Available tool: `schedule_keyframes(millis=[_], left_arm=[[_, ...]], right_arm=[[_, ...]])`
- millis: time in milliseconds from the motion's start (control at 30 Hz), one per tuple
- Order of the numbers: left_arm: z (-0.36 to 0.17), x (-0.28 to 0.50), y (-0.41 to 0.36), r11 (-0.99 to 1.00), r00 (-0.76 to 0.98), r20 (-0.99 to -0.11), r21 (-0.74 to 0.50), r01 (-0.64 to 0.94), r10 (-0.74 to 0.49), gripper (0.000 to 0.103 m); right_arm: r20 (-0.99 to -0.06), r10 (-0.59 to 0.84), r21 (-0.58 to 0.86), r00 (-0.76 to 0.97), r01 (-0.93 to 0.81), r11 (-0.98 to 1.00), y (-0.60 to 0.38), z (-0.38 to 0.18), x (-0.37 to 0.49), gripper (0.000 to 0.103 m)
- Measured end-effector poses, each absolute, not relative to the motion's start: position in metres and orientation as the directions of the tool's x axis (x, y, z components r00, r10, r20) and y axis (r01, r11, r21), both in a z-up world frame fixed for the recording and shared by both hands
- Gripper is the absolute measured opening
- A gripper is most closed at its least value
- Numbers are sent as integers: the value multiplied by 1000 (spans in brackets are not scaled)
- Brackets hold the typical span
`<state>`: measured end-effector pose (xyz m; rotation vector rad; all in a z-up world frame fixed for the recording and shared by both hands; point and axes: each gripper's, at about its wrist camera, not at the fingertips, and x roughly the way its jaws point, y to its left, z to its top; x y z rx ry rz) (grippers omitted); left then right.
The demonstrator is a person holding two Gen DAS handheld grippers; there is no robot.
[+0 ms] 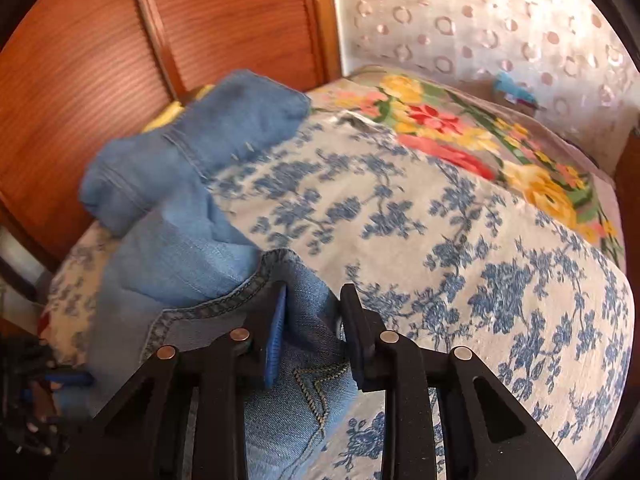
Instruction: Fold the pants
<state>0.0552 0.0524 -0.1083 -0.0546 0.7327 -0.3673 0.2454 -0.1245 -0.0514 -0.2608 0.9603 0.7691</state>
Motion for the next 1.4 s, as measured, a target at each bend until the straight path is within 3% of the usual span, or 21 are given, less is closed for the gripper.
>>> schedule_keyframes(millis=[133, 233, 533, 733, 933, 1233, 1400], left_arm=[[-107, 53, 53, 934, 682, -643, -182, 308, -350, 37], [-99, 51, 57, 933, 688, -634, -189, 305, -353, 38], [-42, 86, 79, 939, 752, -565, -156, 307, -340, 37], [-34, 152, 74, 926, 708, -602, -168, 339, -368, 37], [-58, 208, 55, 936, 654, -687, -116, 333, -318, 36], [-81, 246, 49, 960, 650, -732, -13, 281, -201, 35], [-81, 244, 52, 961, 652, -731, -19, 275, -201, 35]], right_arm=[[-790, 460, 106, 406, -649, 754, -129, -48, 244, 24], [-747, 487, 116, 453, -632, 766, -138, -31, 233, 31], [-695, 552, 117, 460, -686, 718, -147, -12, 159, 31], [-726, 494, 67, 480, -664, 744, -144, -38, 141, 33], [-714, 494, 82, 496, -642, 762, -154, -45, 127, 37], [-724, 490, 106, 485, -625, 774, -169, -48, 107, 38], [-733, 470, 90, 492, -615, 783, -172, -57, 94, 38]])
